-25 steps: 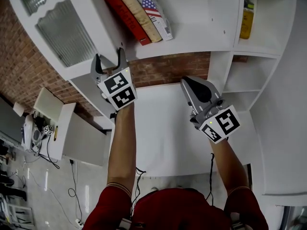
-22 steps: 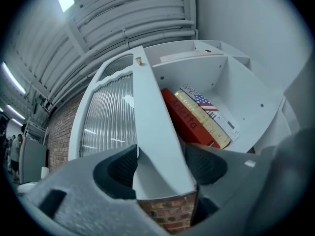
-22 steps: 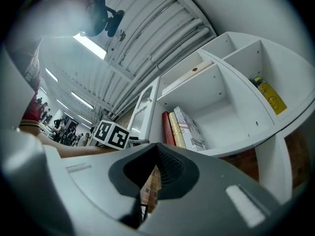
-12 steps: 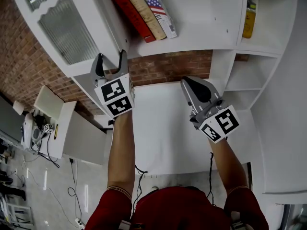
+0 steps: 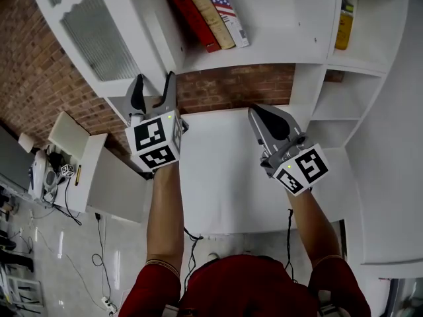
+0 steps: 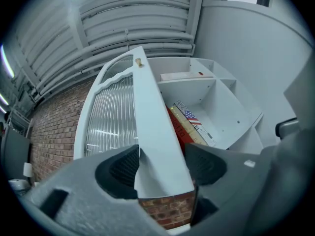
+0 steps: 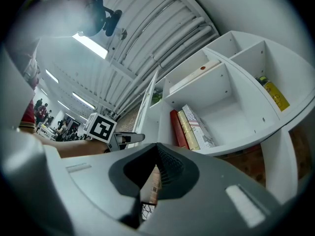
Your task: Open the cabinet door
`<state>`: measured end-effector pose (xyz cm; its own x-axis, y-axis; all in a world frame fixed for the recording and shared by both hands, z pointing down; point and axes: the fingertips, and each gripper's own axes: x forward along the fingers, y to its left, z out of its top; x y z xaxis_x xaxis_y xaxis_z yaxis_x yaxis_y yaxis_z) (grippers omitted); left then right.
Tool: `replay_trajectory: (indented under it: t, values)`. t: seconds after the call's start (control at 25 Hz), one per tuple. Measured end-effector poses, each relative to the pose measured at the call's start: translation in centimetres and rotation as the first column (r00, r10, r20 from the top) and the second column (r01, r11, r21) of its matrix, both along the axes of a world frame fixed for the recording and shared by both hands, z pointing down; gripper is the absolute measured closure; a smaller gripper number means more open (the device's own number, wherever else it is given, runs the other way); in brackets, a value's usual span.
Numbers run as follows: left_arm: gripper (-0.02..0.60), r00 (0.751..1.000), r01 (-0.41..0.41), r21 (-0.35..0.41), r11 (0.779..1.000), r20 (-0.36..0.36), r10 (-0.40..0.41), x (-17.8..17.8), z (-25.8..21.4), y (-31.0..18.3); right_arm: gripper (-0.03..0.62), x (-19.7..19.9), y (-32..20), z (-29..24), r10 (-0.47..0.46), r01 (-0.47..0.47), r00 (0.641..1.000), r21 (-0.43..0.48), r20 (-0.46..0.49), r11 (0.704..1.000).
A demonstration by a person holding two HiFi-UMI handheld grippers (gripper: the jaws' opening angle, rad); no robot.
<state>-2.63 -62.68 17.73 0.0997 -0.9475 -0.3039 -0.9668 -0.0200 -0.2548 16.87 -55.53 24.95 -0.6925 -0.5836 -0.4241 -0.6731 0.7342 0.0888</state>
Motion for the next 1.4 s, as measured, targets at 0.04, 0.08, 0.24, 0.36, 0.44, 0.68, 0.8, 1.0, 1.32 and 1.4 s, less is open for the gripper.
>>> replay_trajectory:
  t: [0.04,0.08,0.24,0.36,0.44,0.68,0.8,1.0,1.32,1.4]
  values:
    - [0.281,1.0,-0.009,0.002,1.0,-0.006,0.009,-0.1,0.0,0.5,0.582,-0.1,0.3,0.0,-0.003,0.003,1.0,-0.001,-0.001,1.0]
    - [0.281,1.0,-0.018,0.004,1.0,-0.012,0.018,-0.2,0.0,1.0,0.582,-0.2,0.6,0.0,-0.007,0.007,1.0,-0.001,-0.002,1.0]
    - [0.293,0.998,-0.058,0.012,0.998,-0.033,0.059,-0.7,-0.1,2.8,0.582,-0.9,1.7,0.0,-0.016,0.016,1.0,-0.002,-0.01,1.0]
    - [0.307,0.995,-0.09,0.016,0.996,-0.037,0.091,-1.3,0.0,4.4,0.582,-1.7,3.0,0.3,-0.014,0.014,1.0,-0.006,-0.021,1.0]
    - [0.309,0.994,-0.106,0.021,0.994,-0.039,0.107,-1.8,0.1,5.5,0.582,-2.3,3.9,0.6,-0.011,0.01,1.0,-0.008,-0.03,1.0]
    - [0.316,0.985,-0.168,0.036,0.985,-0.036,0.169,-3.4,0.0,9.2,0.582,-4.2,6.5,-0.1,0.01,-0.01,1.0,0.01,-0.022,1.0]
    - [0.327,0.978,-0.205,0.037,0.978,-0.034,0.206,-4.6,-0.1,11.4,0.582,-5.4,7.8,-0.4,0.01,-0.01,1.0,0.001,-0.002,1.0]
    - [0.347,0.963,-0.257,0.051,0.965,-0.075,0.26,-7.0,-0.2,14.3,0.582,-7.9,10.1,-0.2,0.016,-0.016,1.0,-0.002,-0.011,1.0]
    - [0.405,0.958,-0.265,0.07,0.962,-0.095,0.271,-11.6,-0.2,19.0,0.582,-11.1,13.3,-0.5,0.012,-0.012,1.0,-0.003,-0.01,1.0]
    - [0.441,0.958,-0.264,0.073,0.962,-0.094,0.27,-12.8,0.0,20.0,0.582,-12.1,14.0,-0.4,0.006,-0.006,1.0,-0.002,-0.011,1.0]
